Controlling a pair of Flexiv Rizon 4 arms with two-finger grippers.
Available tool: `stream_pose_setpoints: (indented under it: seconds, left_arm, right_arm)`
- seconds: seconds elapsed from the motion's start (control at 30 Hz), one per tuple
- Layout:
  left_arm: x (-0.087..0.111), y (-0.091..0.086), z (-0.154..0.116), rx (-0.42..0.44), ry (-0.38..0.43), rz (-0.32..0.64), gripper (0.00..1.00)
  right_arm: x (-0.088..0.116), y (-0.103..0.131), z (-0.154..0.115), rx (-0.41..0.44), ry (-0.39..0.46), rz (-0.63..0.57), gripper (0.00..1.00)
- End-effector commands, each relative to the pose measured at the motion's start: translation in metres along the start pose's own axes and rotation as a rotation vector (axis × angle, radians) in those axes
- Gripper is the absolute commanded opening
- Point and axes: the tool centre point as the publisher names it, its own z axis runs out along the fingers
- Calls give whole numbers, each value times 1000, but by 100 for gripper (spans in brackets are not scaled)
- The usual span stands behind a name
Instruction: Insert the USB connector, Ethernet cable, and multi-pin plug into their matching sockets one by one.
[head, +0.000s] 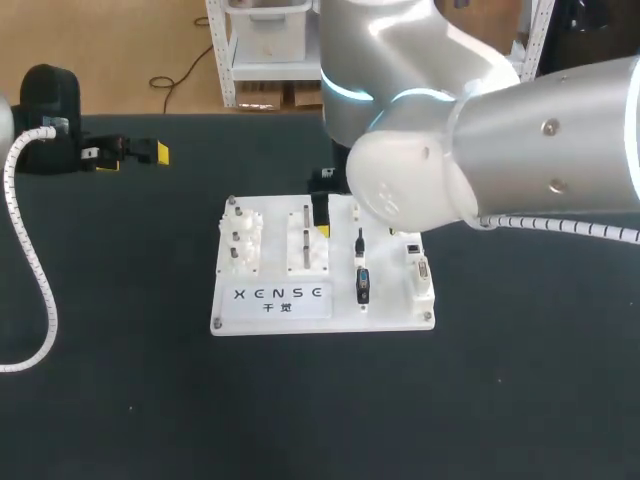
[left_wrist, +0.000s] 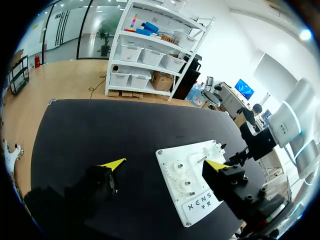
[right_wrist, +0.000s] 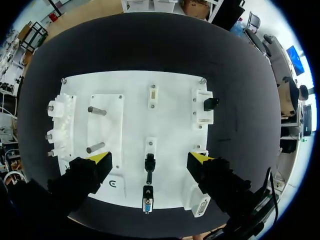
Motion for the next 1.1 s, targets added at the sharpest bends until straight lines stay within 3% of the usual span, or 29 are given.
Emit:
stream_pose_setpoints:
  seconds: [0.03,0.23,0.3,0.4,0.47,0.67,0.9,1.1]
  left_arm:
    - [0,0,0,0,0,0,100]
    - [0,0,0,0,0,0,100]
    - [0,0,0,0,0,0,100]
    - [0,0,0,0,0,0,100]
    - [0,0,0,0,0,0,100]
    - [0,0,0,0,0,0,100]
    - [0,0,0,0,0,0,100]
    - [0,0,0,0,0,0,100]
  right_arm:
    - [5,-1,6,-4,-6,-3,100]
    - [14,0,15,-14,-34,-15,98]
    - [15,0,20,-13,-32,-13,91]
    - [15,-1,24,-9,-25,-1,70]
    - [15,-1,26,-4,-23,3,69]
    - [12,-2,27,6,-24,6,49]
    - [6,0,24,4,-34,10,38]
    - [5,0,23,2,-36,12,35]
